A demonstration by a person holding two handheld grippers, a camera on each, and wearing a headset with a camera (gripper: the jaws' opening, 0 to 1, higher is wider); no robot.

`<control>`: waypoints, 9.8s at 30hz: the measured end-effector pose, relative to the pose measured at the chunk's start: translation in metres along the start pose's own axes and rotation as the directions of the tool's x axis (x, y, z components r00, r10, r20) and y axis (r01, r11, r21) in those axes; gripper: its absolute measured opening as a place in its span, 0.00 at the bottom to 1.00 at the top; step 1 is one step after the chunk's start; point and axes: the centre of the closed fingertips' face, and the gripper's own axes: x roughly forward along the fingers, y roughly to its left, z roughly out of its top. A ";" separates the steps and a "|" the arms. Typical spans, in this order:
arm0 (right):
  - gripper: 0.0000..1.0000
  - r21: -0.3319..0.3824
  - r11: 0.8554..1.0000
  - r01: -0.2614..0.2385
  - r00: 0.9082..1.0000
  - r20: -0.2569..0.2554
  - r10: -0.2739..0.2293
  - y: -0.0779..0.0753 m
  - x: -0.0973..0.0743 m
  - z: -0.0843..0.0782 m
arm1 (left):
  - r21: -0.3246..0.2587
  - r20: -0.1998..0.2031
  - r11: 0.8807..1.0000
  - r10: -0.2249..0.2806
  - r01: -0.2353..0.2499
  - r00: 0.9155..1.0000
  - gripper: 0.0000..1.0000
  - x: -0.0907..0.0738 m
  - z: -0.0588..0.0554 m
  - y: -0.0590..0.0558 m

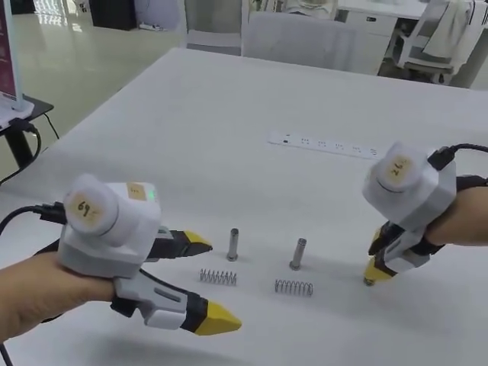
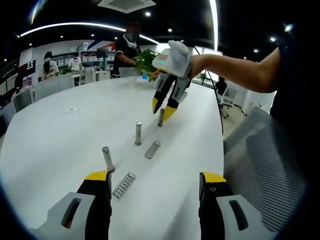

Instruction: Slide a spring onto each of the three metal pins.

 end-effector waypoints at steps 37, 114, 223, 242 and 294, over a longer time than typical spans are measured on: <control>0.17 -0.129 0.986 -0.106 0.991 0.070 0.116 0.053 0.023 0.056 | 0.012 0.001 1.000 -0.003 0.003 1.000 0.66 0.000 0.001 -0.002; 0.08 -0.220 0.969 -0.110 0.983 0.120 0.139 0.089 -0.016 0.086 | 0.106 0.001 0.994 -0.027 0.027 1.000 0.47 0.009 0.011 -0.017; 0.10 -0.340 0.933 -0.115 0.964 0.190 0.188 0.128 -0.042 0.139 | 0.286 0.050 0.957 -0.067 0.050 0.997 0.02 0.011 0.029 -0.033; 0.09 -0.339 0.932 -0.127 0.961 0.191 0.200 0.131 -0.041 0.139 | 0.255 0.064 0.965 -0.083 0.064 0.995 0.03 0.011 0.029 -0.036; 0.09 -0.202 0.978 -0.041 0.985 0.155 0.074 0.050 -0.063 0.094 | 0.040 0.033 0.999 0.034 -0.035 0.999 0.56 0.002 0.009 0.003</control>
